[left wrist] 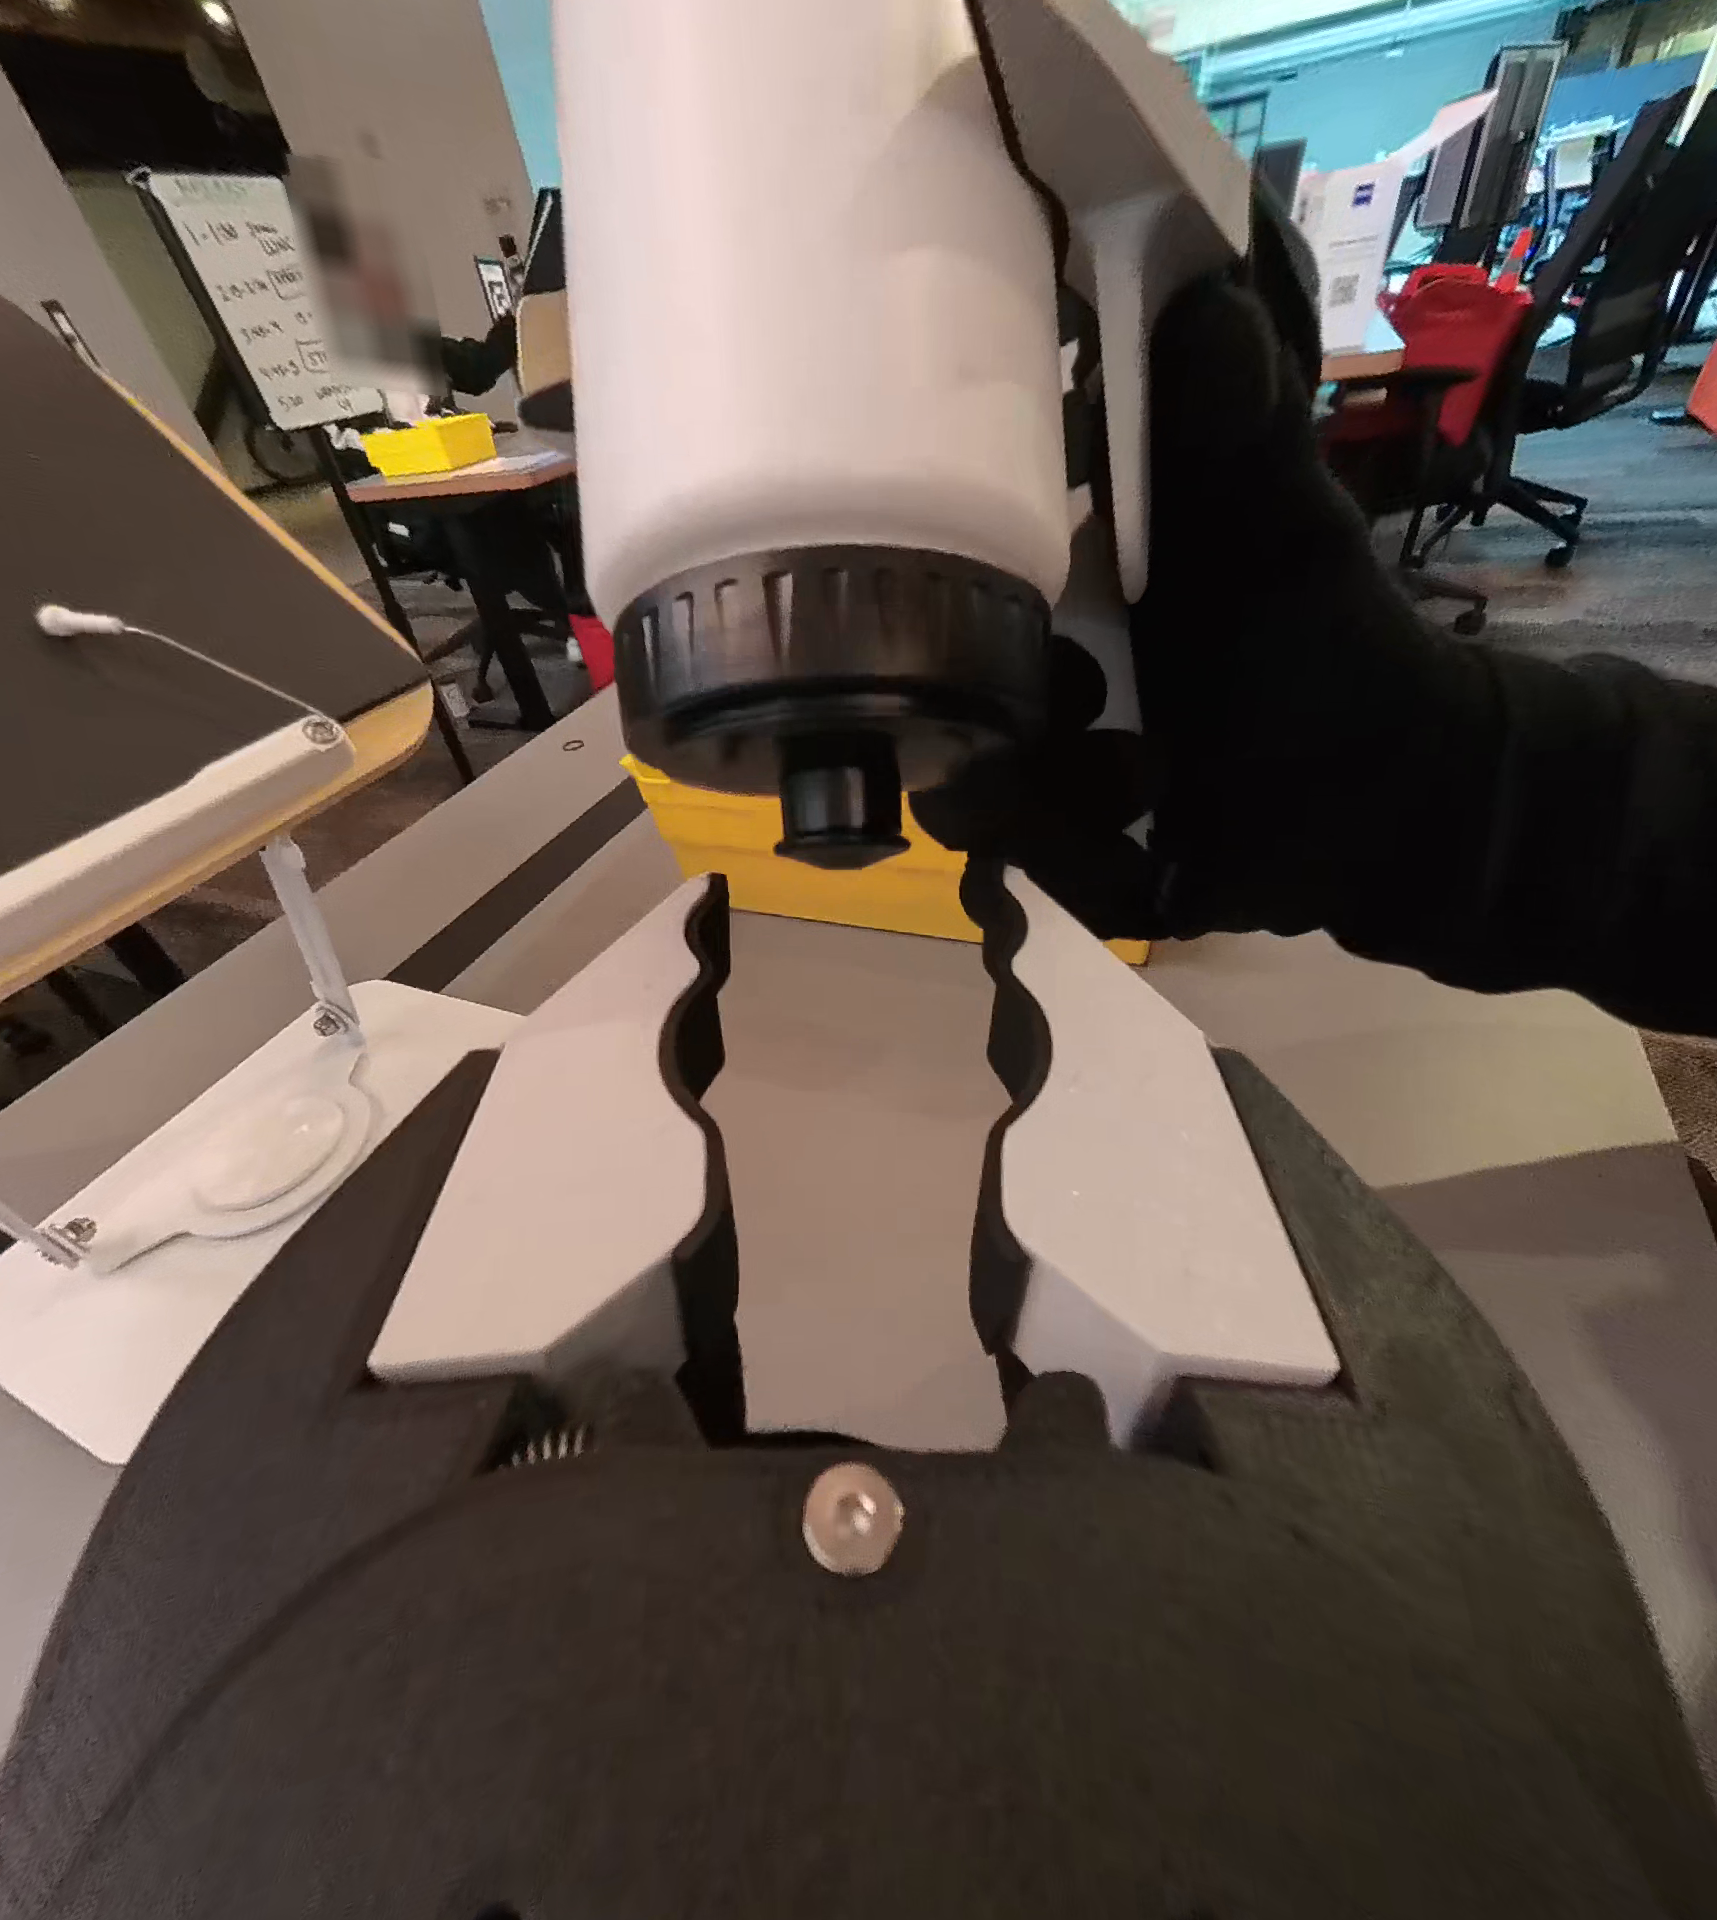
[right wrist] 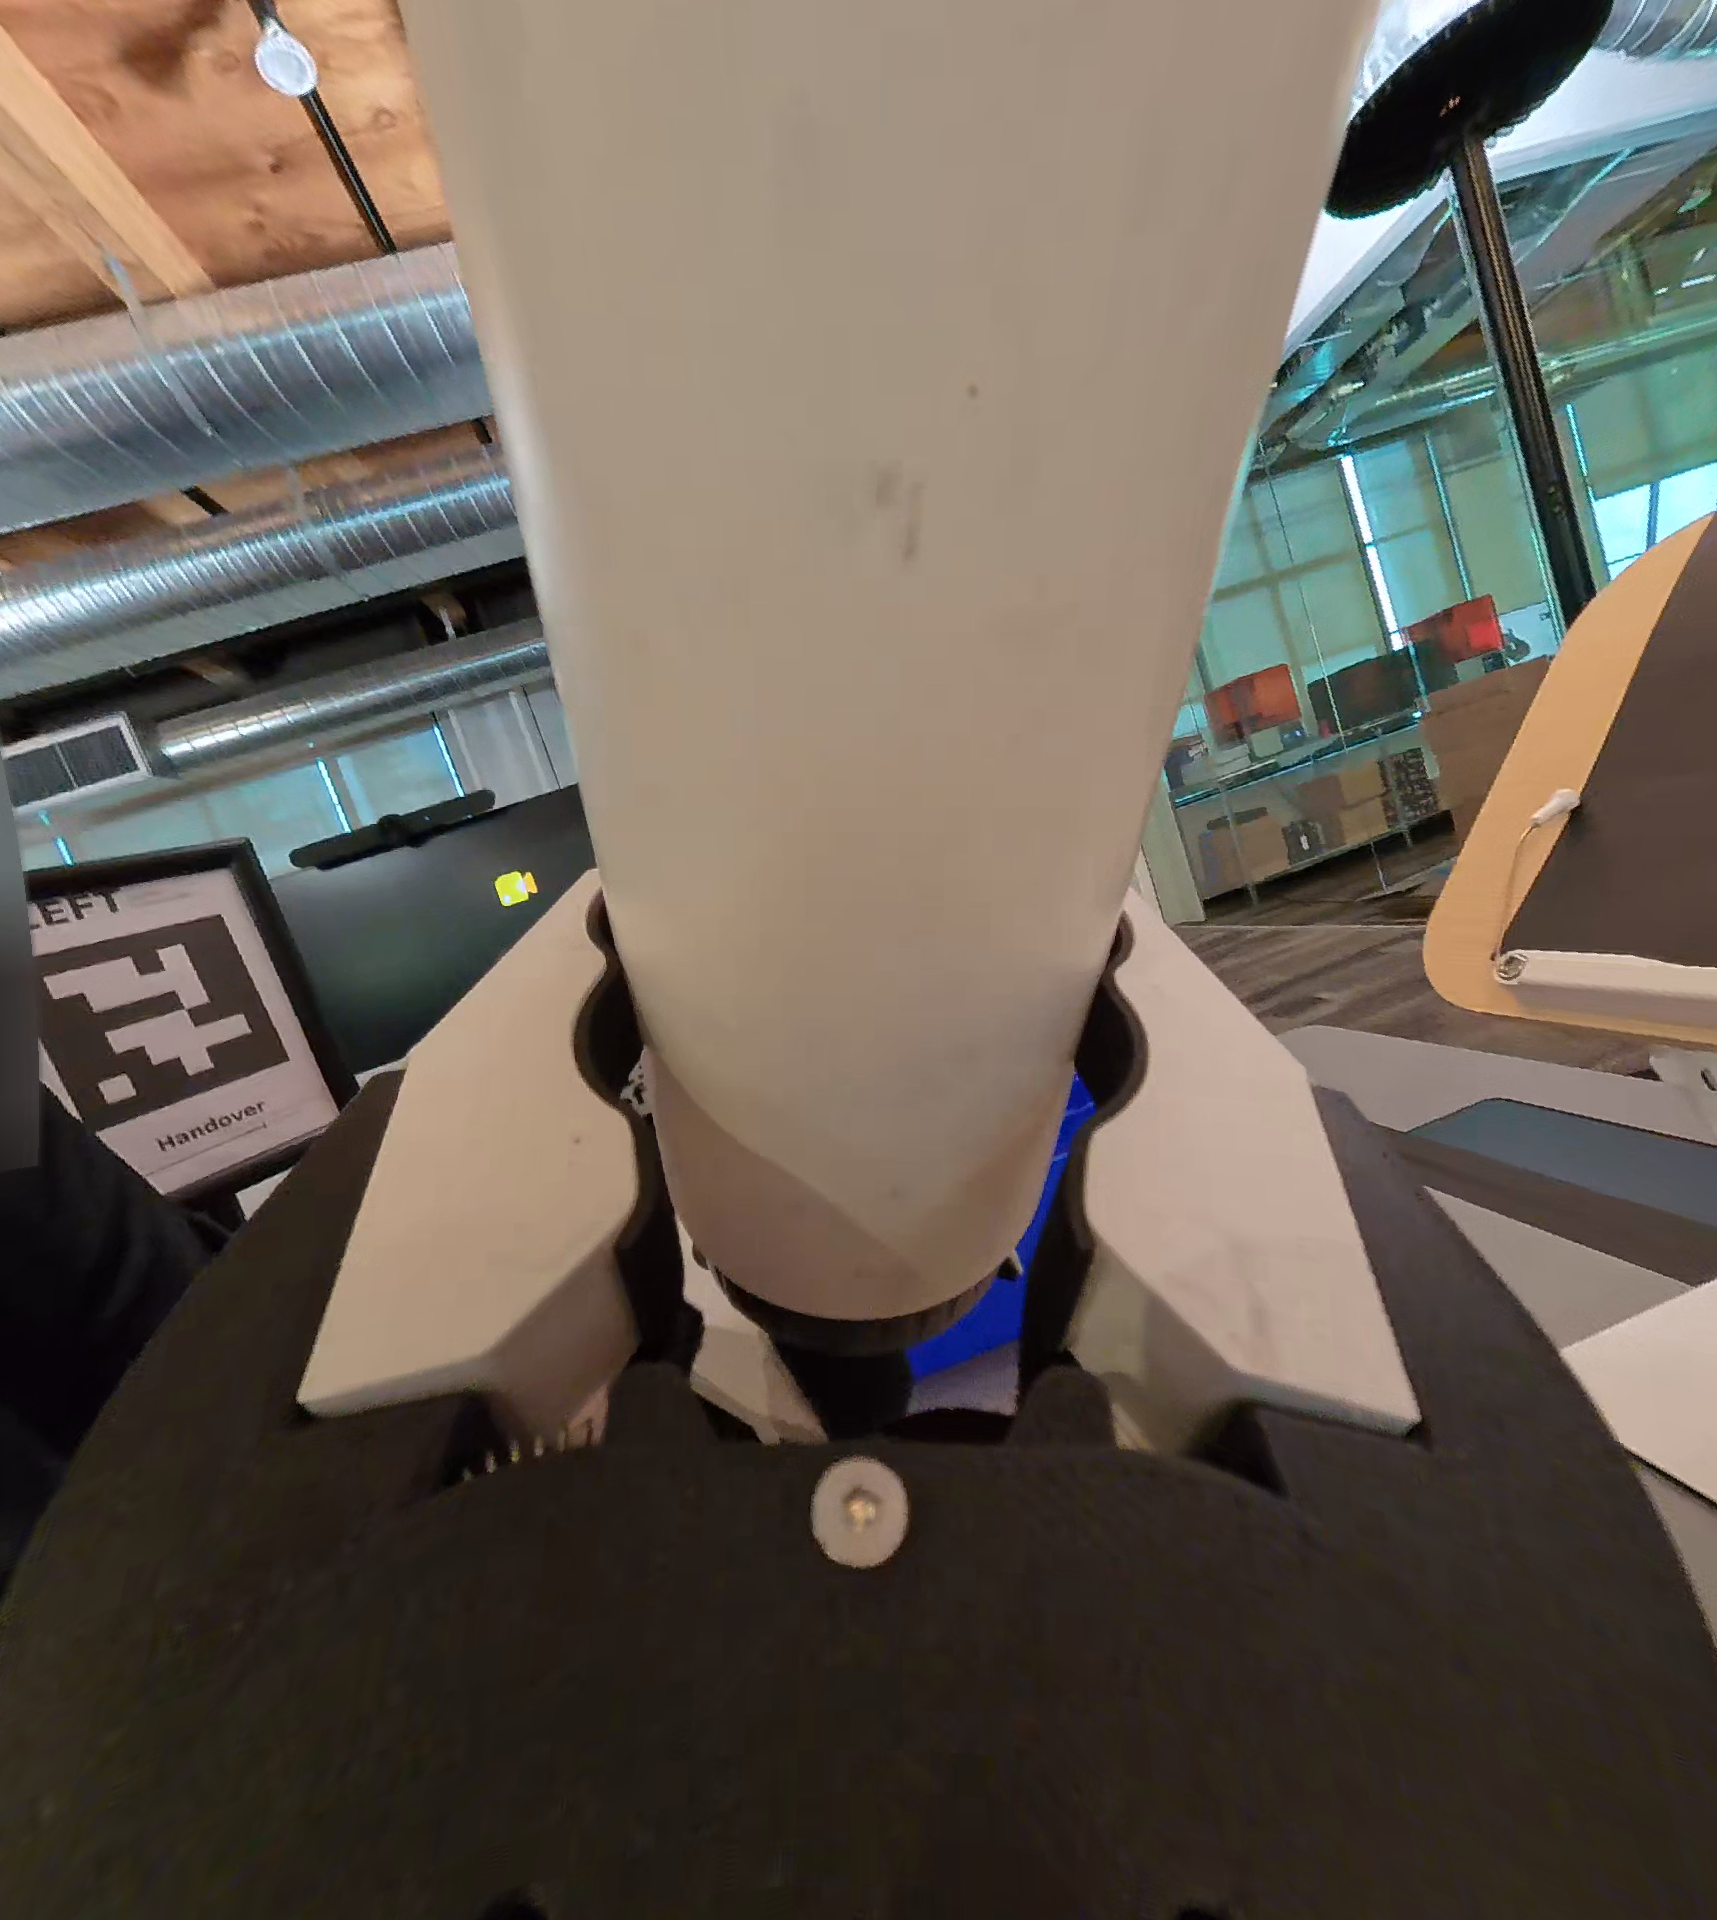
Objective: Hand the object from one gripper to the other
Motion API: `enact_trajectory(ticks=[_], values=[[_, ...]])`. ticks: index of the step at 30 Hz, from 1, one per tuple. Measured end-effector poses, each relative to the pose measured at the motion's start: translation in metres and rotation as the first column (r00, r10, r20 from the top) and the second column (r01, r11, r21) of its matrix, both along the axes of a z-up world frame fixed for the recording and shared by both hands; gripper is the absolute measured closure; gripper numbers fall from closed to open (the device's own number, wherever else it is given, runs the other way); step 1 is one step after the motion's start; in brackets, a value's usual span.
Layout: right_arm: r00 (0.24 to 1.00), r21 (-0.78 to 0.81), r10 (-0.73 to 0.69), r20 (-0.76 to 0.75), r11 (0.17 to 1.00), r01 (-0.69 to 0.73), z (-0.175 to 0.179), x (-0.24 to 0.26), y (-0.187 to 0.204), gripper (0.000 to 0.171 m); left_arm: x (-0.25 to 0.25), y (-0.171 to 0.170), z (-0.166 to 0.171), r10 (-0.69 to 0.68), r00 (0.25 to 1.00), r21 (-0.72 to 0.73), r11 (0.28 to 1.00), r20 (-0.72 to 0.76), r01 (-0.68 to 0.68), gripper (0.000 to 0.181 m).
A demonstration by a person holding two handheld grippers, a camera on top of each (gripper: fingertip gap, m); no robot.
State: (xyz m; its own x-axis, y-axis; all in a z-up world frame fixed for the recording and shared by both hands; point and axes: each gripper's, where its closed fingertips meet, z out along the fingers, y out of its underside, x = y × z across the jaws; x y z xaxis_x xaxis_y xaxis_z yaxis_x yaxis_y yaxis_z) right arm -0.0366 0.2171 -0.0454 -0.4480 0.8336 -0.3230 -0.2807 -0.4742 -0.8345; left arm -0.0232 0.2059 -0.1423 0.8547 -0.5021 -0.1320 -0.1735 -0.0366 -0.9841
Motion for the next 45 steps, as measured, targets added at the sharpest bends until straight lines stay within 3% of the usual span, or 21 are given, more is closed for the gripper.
enact_trajectory(ticks=[15,22,31,45], values=[[0.999,0.088,-0.015,0.051,0.996,0.011,-0.011,-0.007,-0.008,0.085,0.001,0.0,-0.002,-0.016,0.999,-0.065,0.998,0.029,0.018,0.16],[0.997,0.125,-0.035,0.075,0.992,0.025,-0.012,-0.011,-0.01,0.085,0.001,0.001,-0.004,-0.024,0.996,-0.065,0.997,0.08,0.029,0.161],[0.993,0.188,-0.088,0.082,0.98,0.071,-0.011,-0.017,-0.015,0.079,0.006,-0.006,0.01,-0.132,0.943,0.004,0.991,0.306,0.137,0.161],[0.982,0.303,-0.163,0.098,0.944,0.127,-0.018,-0.004,-0.015,0.069,-0.019,-0.015,0.019,-0.141,0.955,-0.018,0.988,0.26,0.151,0.161]])
